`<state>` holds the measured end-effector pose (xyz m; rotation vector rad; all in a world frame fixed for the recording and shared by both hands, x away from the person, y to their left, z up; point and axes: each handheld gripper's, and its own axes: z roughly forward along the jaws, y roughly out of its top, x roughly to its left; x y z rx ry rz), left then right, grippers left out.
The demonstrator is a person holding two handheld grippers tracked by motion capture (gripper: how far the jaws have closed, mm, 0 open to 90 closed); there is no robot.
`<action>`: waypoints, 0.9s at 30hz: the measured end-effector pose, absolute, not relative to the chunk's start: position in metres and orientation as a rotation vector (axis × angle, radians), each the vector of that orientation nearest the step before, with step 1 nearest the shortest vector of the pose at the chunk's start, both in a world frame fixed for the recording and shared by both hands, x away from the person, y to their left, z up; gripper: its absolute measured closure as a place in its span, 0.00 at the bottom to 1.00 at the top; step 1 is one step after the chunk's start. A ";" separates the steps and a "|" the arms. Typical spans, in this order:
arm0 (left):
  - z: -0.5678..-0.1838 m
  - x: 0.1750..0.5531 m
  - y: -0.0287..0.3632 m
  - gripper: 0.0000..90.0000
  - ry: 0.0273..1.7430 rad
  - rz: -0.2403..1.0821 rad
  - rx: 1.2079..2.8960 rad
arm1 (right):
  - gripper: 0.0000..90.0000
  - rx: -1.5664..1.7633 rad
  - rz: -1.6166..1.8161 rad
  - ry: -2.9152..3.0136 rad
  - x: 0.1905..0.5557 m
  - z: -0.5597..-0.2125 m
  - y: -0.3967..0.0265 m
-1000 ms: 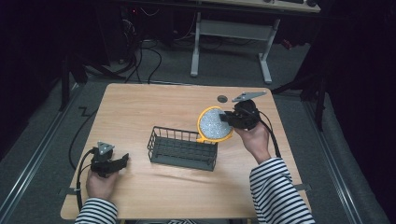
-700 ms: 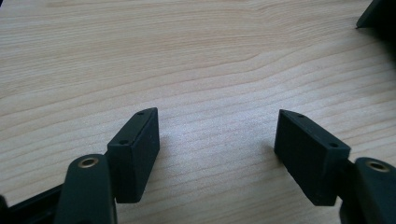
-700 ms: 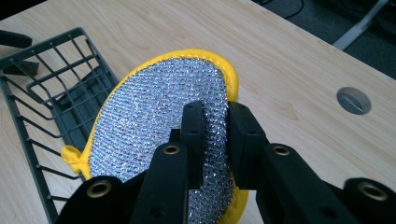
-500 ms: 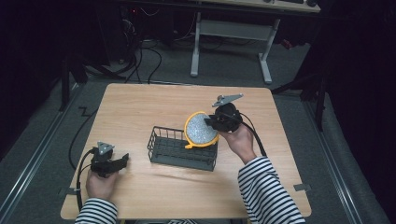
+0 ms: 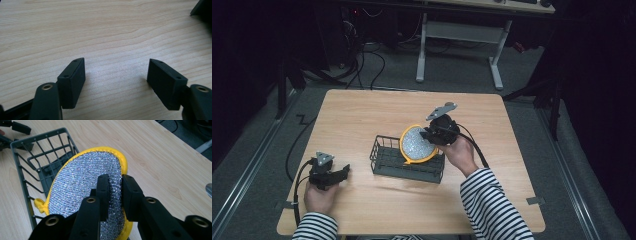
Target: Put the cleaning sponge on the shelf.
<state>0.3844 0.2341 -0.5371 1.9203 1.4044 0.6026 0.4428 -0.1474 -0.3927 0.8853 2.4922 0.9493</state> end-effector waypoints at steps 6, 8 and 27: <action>-0.537 0.384 0.234 0.35 1.404 0.602 1.919 | 0.85 0.853 0.947 2.524 0.440 -0.398 -0.143; -0.537 0.384 0.234 0.35 1.404 0.602 1.920 | 0.85 0.836 0.942 2.534 0.440 -0.399 -0.141; -0.537 0.384 0.234 0.35 1.405 0.601 1.918 | 0.81 0.806 0.920 2.587 0.434 -0.412 -0.134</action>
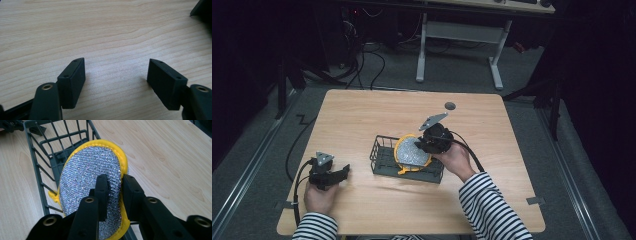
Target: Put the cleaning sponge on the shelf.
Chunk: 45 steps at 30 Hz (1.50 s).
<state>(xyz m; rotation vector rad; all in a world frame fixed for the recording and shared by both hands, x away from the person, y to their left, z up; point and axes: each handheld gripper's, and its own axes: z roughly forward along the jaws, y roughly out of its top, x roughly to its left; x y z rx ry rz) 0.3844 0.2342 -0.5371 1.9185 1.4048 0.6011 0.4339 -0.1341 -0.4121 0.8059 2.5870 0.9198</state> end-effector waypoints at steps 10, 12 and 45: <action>-0.537 0.384 0.234 0.35 1.407 0.602 1.915 | 0.54 0.911 1.051 2.473 0.431 -0.398 -0.156; -0.537 0.384 0.234 0.35 1.405 0.602 1.918 | 0.54 0.937 1.068 2.441 0.430 -0.395 -0.166; -0.537 0.384 0.233 0.35 1.405 0.610 1.928 | 0.55 1.337 1.102 2.158 0.381 -0.436 -0.305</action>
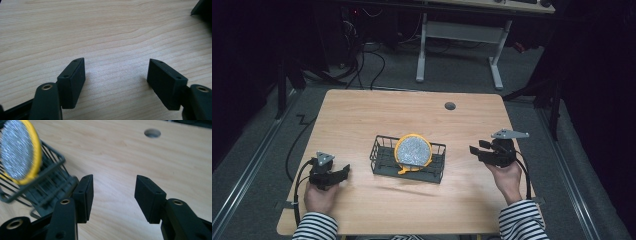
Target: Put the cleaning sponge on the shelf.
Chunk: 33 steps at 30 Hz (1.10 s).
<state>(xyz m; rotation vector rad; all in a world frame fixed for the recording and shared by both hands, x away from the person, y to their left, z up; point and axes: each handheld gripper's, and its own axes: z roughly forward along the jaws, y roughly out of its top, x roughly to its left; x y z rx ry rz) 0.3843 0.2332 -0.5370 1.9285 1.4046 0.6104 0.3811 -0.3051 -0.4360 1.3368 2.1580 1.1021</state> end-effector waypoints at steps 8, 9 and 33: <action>-0.537 0.384 0.233 0.35 1.405 0.610 1.929 | 0.55 1.452 1.126 2.118 0.371 -0.477 -0.318; -0.537 0.384 0.233 0.35 1.405 0.610 1.929 | 0.55 1.465 1.126 2.118 0.370 -0.481 -0.318; -0.537 0.384 0.233 0.35 1.405 0.611 1.927 | 0.50 1.529 1.078 2.073 0.350 -0.525 -0.325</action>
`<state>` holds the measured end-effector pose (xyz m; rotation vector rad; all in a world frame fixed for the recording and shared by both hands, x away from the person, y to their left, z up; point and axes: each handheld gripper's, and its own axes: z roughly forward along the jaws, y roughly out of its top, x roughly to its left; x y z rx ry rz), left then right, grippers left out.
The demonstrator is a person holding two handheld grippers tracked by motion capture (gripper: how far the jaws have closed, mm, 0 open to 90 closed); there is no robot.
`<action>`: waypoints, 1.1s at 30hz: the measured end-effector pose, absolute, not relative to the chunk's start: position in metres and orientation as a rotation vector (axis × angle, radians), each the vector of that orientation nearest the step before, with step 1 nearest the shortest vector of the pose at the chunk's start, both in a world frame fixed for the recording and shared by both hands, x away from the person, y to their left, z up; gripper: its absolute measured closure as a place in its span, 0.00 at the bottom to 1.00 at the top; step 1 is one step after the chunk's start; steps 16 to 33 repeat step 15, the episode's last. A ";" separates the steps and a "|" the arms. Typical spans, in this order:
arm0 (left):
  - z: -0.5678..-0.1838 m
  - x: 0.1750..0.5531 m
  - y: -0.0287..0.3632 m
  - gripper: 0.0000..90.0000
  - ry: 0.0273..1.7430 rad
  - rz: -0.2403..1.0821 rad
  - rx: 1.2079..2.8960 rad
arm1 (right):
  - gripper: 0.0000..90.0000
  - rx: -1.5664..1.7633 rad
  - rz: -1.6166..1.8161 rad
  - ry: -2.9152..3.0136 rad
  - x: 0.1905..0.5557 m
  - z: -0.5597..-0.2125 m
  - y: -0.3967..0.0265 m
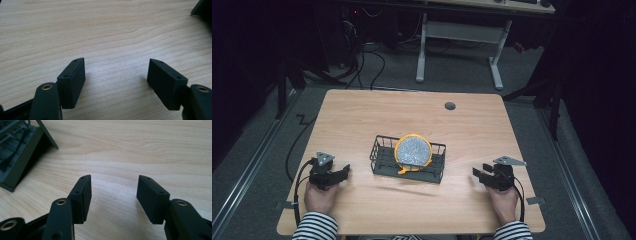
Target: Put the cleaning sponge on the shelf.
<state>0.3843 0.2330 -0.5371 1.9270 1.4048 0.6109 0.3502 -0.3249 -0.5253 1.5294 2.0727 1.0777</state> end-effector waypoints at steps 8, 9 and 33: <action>-0.537 0.384 0.233 0.35 1.410 0.612 1.924 | 0.46 1.422 0.918 2.096 0.348 -0.530 -0.312; -0.537 0.384 0.233 0.35 1.410 0.611 1.923 | 0.45 1.385 0.890 2.105 0.347 -0.530 -0.309; -0.537 0.384 0.233 0.36 1.413 0.612 1.919 | 0.43 1.399 0.894 2.106 0.347 -0.530 -0.309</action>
